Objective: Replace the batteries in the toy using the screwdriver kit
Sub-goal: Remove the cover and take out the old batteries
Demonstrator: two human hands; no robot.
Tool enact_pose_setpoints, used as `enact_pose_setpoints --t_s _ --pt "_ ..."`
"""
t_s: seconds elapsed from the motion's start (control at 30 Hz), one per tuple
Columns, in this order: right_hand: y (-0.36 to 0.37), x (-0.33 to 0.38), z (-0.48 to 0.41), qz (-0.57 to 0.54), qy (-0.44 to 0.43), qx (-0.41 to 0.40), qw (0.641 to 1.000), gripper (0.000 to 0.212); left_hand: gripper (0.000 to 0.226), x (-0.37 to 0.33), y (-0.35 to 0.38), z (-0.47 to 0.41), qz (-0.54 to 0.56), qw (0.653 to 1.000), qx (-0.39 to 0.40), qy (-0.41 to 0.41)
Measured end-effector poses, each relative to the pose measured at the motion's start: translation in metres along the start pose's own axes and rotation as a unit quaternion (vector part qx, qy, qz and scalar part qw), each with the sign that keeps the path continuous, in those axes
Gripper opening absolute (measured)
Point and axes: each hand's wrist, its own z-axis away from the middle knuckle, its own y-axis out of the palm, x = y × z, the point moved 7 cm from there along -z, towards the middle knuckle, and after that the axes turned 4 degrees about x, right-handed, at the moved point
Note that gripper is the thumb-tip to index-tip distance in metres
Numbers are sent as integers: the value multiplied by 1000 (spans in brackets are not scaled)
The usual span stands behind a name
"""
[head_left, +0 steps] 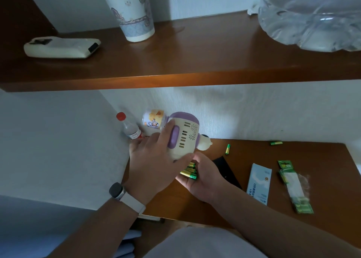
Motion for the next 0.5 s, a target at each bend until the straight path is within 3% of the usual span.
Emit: enact_pose_setpoints --t_s 0.27,0.5 --pt "4 0 -4 47 -45 -7 998 17 79 -24 1 -1 -110 989 -16 100" --pt "6 1 -7 15 -51 -8 999 21 80 -19 -9 -3 -101 991 -14 89"
